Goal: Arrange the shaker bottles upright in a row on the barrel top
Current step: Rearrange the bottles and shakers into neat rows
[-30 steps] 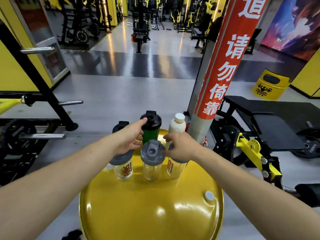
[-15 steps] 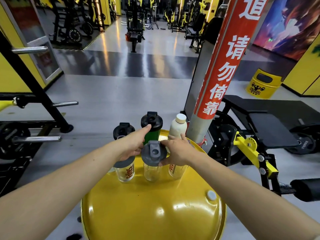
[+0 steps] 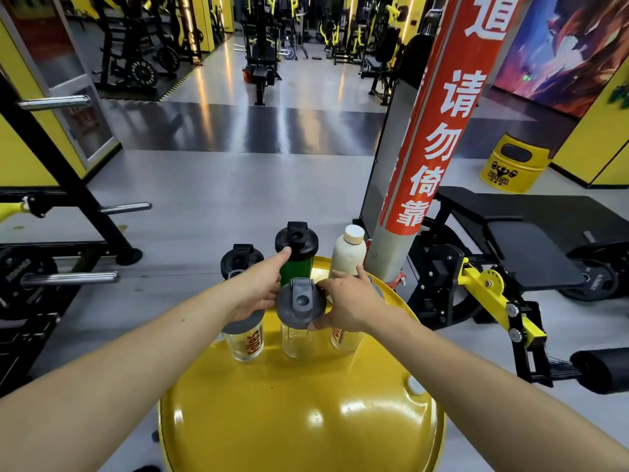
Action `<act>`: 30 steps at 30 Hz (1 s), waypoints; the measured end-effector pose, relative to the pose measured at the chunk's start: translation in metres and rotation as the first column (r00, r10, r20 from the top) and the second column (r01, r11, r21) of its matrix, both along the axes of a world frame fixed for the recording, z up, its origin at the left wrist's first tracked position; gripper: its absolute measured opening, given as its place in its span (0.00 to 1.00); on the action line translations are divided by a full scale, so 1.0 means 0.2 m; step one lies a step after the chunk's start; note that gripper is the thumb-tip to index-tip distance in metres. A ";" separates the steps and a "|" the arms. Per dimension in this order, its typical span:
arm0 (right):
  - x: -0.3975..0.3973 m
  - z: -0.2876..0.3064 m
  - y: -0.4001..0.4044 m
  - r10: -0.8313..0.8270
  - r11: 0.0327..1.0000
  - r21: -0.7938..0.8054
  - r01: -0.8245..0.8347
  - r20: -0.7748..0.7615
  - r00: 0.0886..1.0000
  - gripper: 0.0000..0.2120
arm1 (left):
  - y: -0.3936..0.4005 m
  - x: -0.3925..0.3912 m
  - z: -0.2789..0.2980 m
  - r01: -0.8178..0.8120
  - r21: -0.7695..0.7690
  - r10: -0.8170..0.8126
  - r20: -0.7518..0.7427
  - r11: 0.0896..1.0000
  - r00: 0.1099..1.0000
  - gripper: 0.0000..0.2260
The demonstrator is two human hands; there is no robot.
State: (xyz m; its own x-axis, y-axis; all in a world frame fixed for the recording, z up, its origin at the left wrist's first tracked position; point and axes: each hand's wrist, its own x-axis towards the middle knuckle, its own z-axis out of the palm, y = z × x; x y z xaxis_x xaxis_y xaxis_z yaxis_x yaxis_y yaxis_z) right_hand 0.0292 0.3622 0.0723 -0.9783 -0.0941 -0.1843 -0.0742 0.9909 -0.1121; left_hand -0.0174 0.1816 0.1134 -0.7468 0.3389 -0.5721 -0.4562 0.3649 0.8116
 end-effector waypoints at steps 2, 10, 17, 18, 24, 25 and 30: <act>0.00 0.00 0.00 -0.002 1.000 -0.004 0.002 0.001 1.000 0.35 | 0.00 0.00 0.00 -0.003 0.004 0.003 0.004 1.000 1.000 0.38; 0.02 0.03 -0.01 0.016 1.000 0.005 -0.016 0.033 0.999 0.40 | -0.03 -0.01 0.01 0.000 0.030 -0.001 0.013 1.000 1.000 0.41; 0.01 0.23 -0.06 0.036 0.998 -0.062 -0.032 0.059 0.998 0.55 | -0.17 -0.11 0.09 -0.065 0.135 0.081 -0.116 0.989 0.990 0.35; 0.00 0.25 -0.08 0.050 0.996 -0.071 -0.047 0.035 0.998 0.54 | -0.20 -0.12 0.10 -0.082 0.131 0.101 -0.144 0.988 0.984 0.33; -0.04 0.25 -0.28 0.152 0.986 -0.068 -0.150 0.037 0.988 0.45 | -0.43 -0.15 0.05 -0.153 0.041 0.158 -0.188 0.987 0.970 0.24; -0.05 0.23 -0.31 0.155 0.986 -0.073 -0.151 0.051 0.987 0.46 | -0.46 -0.15 0.03 -0.177 0.036 0.180 -0.190 0.984 0.965 0.22; -0.08 0.15 -0.40 0.159 0.987 -0.034 -0.157 0.055 0.986 0.46 | -0.53 -0.11 -0.04 -0.241 -0.011 0.234 -0.191 0.971 0.953 0.13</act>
